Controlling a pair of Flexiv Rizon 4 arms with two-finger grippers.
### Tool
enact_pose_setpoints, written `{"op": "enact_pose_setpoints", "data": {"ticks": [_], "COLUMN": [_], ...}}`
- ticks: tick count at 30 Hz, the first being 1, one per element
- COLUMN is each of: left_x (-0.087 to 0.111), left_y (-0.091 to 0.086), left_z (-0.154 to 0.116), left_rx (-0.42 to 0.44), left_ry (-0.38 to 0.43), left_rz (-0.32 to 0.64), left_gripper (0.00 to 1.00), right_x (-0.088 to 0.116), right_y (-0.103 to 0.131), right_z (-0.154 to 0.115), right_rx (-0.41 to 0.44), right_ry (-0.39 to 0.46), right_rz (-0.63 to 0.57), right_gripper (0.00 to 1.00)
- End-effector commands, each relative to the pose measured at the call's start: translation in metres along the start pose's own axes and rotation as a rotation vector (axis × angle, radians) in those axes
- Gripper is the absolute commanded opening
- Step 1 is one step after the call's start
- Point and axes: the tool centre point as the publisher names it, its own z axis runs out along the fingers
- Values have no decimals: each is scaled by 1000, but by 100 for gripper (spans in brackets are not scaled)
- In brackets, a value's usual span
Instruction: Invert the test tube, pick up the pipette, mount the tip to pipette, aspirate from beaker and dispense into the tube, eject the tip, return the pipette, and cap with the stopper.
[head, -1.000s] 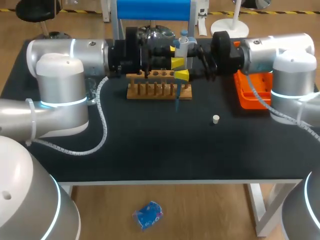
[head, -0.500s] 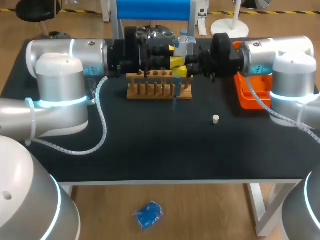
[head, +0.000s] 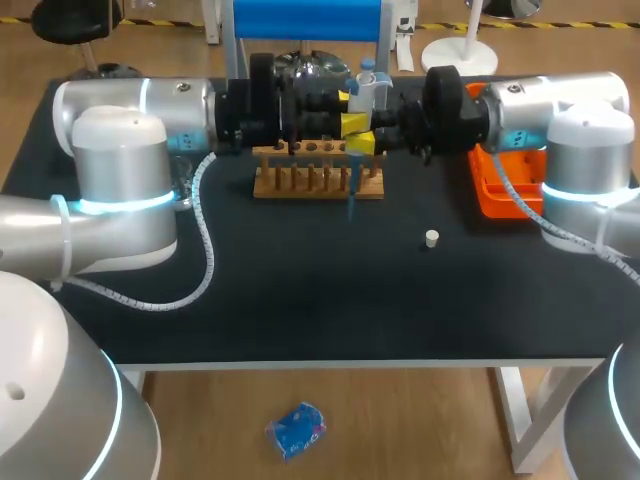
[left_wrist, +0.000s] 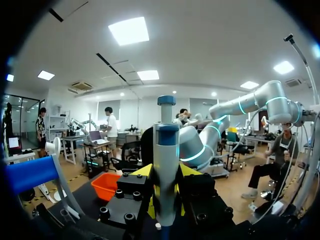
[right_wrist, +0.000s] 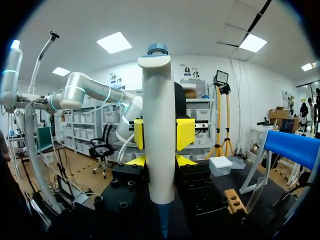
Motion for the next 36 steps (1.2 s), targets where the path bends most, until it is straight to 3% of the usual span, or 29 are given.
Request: {"op": "enact_pose_setpoints", "data": {"ticks": [1, 2, 16, 28, 36], "left_x": [5, 5, 0, -9, -8], "left_y": [0, -1, -5, 8, 19], "left_z": [0, 0, -15, -19, -5], "left_rx": [21, 22, 8, 12, 0], "left_ry": [-10, -12, -67, -123, -129], "left_rz": [-1, 0, 2, -46, -78], "left_gripper": [91, 100, 100, 100, 100], "right_x": [-4, -4, 1, 12, 13], "right_y": [1, 1, 1, 7, 17], "right_z": [-1, -1, -13, -61, -108], "right_rx": [3, 3, 14, 28, 29], "right_ry": [1, 2, 3, -4, -69], "right_rz": [-1, -1, -1, -30, -62], "right_gripper": [0, 0, 0, 0, 0]}}
